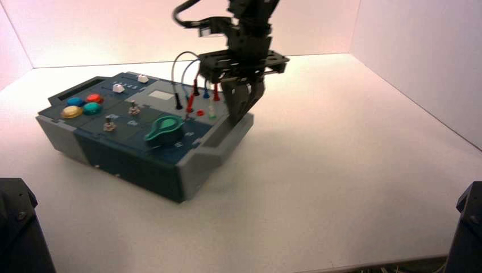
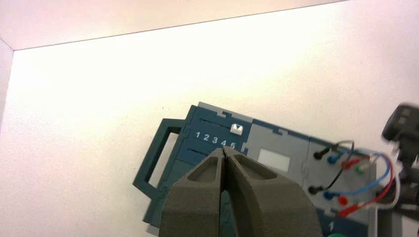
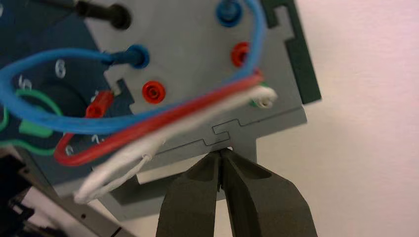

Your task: Flip the bottom switch off with the right gripper.

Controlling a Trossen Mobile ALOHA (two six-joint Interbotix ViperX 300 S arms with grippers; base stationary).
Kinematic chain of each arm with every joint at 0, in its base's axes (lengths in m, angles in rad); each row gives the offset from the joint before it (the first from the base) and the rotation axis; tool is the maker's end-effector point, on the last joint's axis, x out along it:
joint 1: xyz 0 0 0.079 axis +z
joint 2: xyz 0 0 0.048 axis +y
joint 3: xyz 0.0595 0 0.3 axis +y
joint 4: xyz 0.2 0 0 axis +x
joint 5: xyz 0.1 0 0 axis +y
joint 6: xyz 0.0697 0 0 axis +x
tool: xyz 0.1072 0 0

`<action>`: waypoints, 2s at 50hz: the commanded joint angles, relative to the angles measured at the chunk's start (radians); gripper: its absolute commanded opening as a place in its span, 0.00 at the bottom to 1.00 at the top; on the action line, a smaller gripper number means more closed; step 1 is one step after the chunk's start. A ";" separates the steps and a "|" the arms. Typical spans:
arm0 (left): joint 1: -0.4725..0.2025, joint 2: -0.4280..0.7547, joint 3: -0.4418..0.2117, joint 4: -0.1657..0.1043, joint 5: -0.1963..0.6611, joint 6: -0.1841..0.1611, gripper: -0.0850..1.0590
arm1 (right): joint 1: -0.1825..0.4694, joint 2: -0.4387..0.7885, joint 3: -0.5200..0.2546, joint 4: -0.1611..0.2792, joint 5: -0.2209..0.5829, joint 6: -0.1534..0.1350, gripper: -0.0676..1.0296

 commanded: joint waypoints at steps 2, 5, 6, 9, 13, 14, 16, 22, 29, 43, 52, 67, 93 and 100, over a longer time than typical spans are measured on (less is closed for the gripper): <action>0.002 0.009 -0.034 -0.002 -0.011 0.003 0.05 | -0.104 0.006 0.008 -0.034 0.003 0.012 0.04; 0.002 0.011 -0.034 -0.002 -0.011 0.002 0.05 | -0.117 0.006 0.009 -0.038 0.008 0.014 0.04; 0.002 0.011 -0.035 -0.002 -0.011 0.003 0.05 | -0.121 0.006 0.011 -0.038 0.008 0.014 0.04; 0.002 0.011 -0.035 -0.002 -0.011 0.003 0.05 | -0.133 0.006 0.012 -0.044 0.011 0.014 0.04; 0.002 0.012 -0.035 -0.002 -0.012 0.003 0.05 | -0.152 0.005 0.018 -0.054 0.018 0.018 0.04; 0.002 0.012 -0.037 -0.002 -0.012 0.003 0.05 | -0.158 0.006 0.021 -0.057 0.021 0.021 0.04; 0.002 0.014 -0.037 -0.002 -0.012 0.003 0.05 | -0.170 0.005 0.029 -0.063 0.023 0.026 0.04; 0.002 0.014 -0.037 -0.002 -0.012 0.003 0.05 | -0.198 0.005 0.046 -0.069 0.023 0.029 0.04; 0.002 0.015 -0.037 -0.002 -0.012 0.003 0.05 | -0.238 0.002 0.061 -0.074 0.021 0.029 0.04; 0.002 0.021 -0.035 -0.002 -0.015 0.003 0.05 | -0.362 -0.032 0.080 -0.117 0.023 0.029 0.04; 0.002 0.021 -0.035 -0.002 -0.015 0.003 0.05 | -0.397 -0.046 0.097 -0.132 0.021 0.029 0.04; 0.002 0.031 -0.035 -0.002 -0.017 0.003 0.05 | -0.350 -0.110 0.077 -0.121 0.021 0.031 0.04; -0.031 0.072 -0.034 -0.028 -0.003 0.003 0.05 | -0.278 -0.411 0.020 -0.092 0.155 0.040 0.04; -0.107 0.126 -0.037 -0.028 0.012 0.003 0.05 | -0.184 -0.434 0.034 -0.054 0.153 0.040 0.04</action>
